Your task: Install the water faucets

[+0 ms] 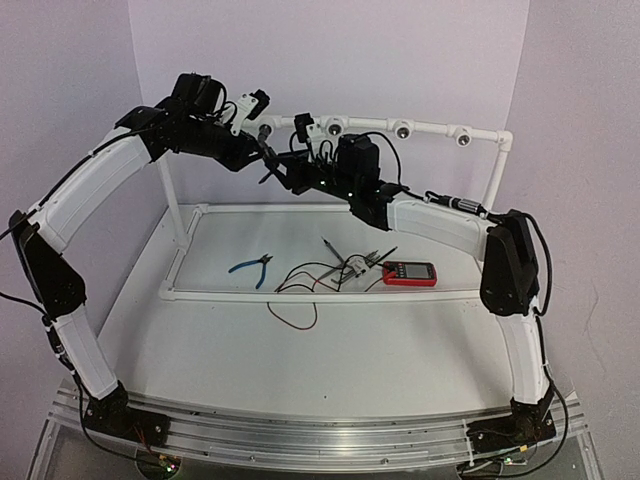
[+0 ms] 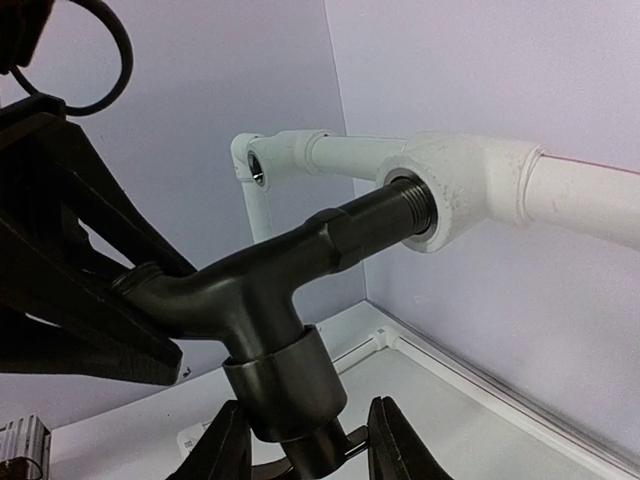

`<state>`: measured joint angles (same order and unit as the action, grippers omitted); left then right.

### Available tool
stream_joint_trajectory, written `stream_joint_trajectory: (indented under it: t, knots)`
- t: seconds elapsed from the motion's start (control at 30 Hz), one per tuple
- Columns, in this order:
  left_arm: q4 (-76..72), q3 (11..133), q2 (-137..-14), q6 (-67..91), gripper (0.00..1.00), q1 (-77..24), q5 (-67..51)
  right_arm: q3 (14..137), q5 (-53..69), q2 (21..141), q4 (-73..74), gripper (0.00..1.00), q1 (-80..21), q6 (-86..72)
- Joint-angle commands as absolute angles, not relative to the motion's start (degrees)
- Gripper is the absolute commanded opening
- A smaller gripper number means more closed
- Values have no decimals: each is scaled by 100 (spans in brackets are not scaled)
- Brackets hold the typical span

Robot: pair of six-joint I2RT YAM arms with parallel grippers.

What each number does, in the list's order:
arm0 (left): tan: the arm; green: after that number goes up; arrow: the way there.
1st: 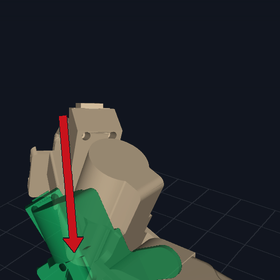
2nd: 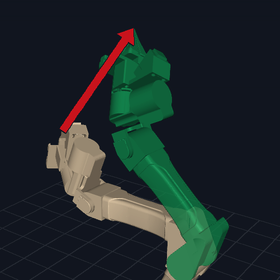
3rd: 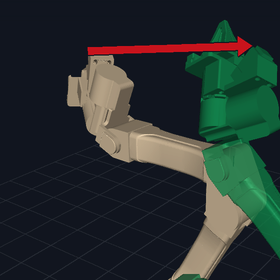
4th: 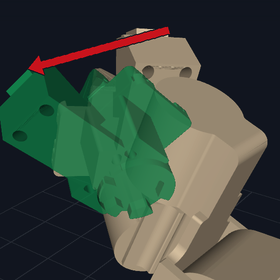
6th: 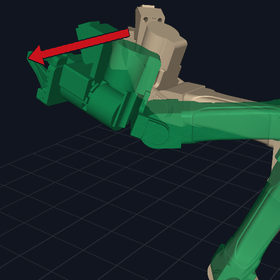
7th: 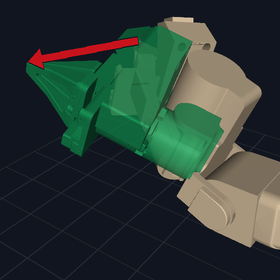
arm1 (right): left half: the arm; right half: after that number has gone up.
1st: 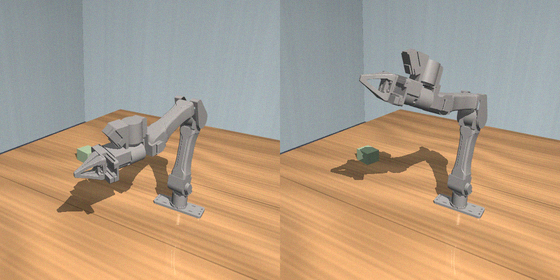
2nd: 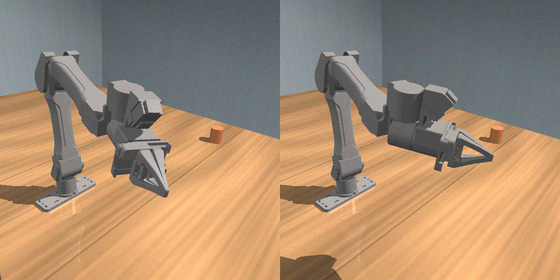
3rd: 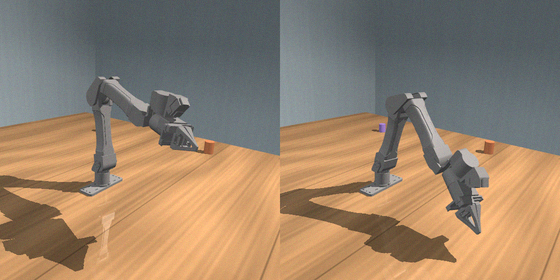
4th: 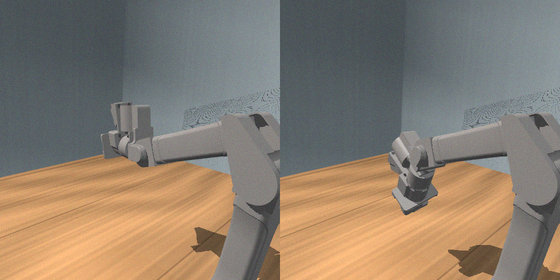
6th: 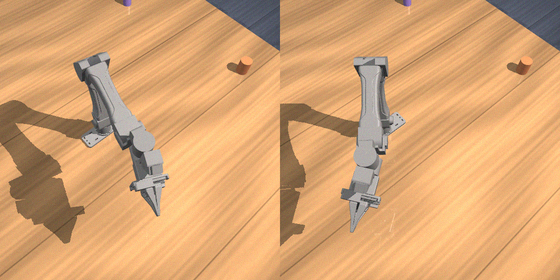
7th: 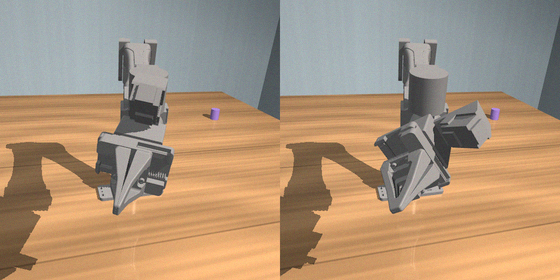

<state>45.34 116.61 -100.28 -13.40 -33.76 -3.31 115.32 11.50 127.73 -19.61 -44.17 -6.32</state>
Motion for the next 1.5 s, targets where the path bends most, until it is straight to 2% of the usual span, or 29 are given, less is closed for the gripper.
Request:
stream_joint_trajectory:
  t: [0.0,0.07,0.27,0.5,0.67,0.9,1.17,1.3,1.47]
  knots:
    - [3295,11532,-9502,-1375,33,-3565,-856,11418,765,13085,-2150,31,-4737,-1527]
    - [3291,11415,-9425,-1375,37,-3542,-820,11369,707,13086,-2226,31,-4739,-1554]
    - [3216,11136,-9281,-1305,42,-3479,-812,11338,535,13113,-2488,31,-4741,-1685]
    - [3150,11041,-9054,-1241,63,-3394,-1091,11678,519,13460,-2914,31,-4795,-2108]
    - [3121,10760,-8698,-1140,71,-3194,-1321,11947,533,13698,-3104,31,-4857,-2243]
    - [2728,9732,-7958,-956,74,-2874,-1619,12222,441,13892,-3327,31,-4863,-2387]
    - [3102,9259,-7883,-270,71,-2525,-1304,12392,388,13935,-3376,31,-4862,-2373]
    - [3358,9148,-8105,233,74,-2040,-1687,12387,438,13898,-3394,31,-4867,-2382]
    - [3142,9192,-8359,786,74,-1951,-2559,11856,367,13506,-3393,35,-4864,-2316]
